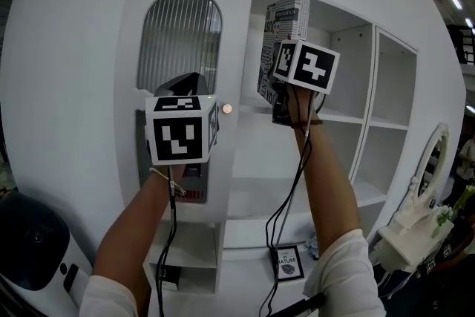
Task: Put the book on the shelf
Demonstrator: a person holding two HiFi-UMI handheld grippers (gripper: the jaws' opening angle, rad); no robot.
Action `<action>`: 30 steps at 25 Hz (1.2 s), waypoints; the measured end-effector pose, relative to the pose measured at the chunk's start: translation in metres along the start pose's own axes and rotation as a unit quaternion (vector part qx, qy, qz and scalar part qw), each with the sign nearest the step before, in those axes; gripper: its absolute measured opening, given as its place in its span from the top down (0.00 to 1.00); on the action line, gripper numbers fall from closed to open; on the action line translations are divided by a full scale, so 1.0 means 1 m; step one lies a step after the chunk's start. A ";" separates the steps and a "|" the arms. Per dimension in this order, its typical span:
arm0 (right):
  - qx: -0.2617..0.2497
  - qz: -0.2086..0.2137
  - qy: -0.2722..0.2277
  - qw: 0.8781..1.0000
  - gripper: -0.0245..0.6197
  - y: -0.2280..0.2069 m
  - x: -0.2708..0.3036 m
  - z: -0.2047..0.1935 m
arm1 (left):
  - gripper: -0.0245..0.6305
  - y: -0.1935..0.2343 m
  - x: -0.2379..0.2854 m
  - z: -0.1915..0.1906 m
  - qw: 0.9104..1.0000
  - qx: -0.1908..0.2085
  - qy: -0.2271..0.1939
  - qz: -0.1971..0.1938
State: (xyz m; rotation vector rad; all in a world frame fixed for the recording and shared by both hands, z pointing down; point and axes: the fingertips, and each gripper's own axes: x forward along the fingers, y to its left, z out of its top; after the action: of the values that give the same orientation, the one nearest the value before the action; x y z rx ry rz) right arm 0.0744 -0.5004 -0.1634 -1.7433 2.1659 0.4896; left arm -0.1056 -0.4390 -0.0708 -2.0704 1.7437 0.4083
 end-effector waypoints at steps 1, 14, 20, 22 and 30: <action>0.001 -0.001 0.003 1.000 0.70 0.000 0.003 -0.002 | 0.95 0.001 0.001 0.000 1.000 0.000 0.001 0.000; 0.007 -0.014 0.050 0.999 0.69 -0.005 0.053 -0.031 | 0.95 0.010 0.009 -0.013 1.000 0.013 0.022 0.009; 0.012 -0.019 0.061 0.998 0.69 -0.004 0.072 -0.042 | 0.95 0.012 0.011 -0.021 0.999 0.002 0.032 0.004; 0.009 -0.022 0.063 0.998 0.69 -0.004 0.077 -0.046 | 0.95 0.010 0.010 -0.022 0.999 -0.003 0.034 0.000; -0.004 -0.028 0.068 0.997 0.69 -0.003 0.089 -0.054 | 0.95 0.001 0.011 -0.021 0.999 -0.012 0.034 -0.014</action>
State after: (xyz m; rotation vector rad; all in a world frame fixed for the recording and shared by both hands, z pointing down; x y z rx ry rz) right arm 0.0571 -0.6025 -0.1557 -1.8858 2.2007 0.3761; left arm -0.1050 -0.4586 -0.0578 -2.1463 1.7536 0.3566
